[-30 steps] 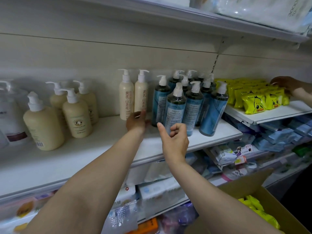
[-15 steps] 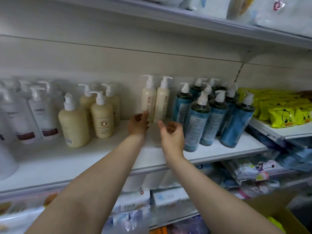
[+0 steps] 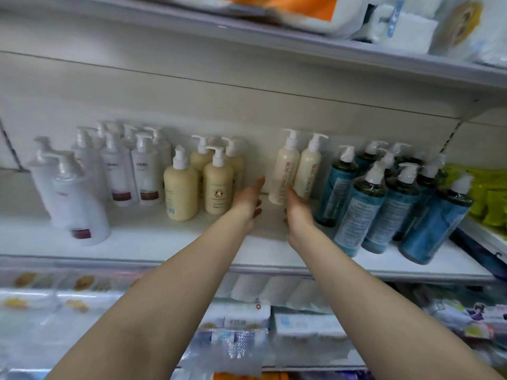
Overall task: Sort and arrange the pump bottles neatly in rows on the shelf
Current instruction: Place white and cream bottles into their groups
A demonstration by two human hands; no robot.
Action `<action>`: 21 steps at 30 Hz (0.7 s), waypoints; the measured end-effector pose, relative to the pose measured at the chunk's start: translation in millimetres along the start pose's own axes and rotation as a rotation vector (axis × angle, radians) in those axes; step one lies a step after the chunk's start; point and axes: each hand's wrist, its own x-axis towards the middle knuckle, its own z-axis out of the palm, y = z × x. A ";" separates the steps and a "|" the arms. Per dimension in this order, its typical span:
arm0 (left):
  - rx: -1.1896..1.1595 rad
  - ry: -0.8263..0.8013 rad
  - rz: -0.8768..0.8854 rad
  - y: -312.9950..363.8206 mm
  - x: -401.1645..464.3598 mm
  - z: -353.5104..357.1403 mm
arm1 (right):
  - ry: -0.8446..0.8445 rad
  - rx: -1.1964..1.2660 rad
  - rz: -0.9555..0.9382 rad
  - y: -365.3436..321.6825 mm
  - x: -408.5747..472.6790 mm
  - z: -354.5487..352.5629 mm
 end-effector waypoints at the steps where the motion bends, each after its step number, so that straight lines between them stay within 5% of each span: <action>1: -0.016 0.004 0.004 2.9 -6.0 -4.9 | -0.009 -0.001 0.004 -1.6 -2.5 4.7; 13: -0.154 -0.021 0.068 39.0 -67.1 -110.2 | -0.138 0.064 -0.012 -11.7 -74.2 87.7; 21: -0.132 -0.090 0.170 103.7 -133.9 -212.0 | -0.121 0.136 -0.191 -41.6 -158.1 188.4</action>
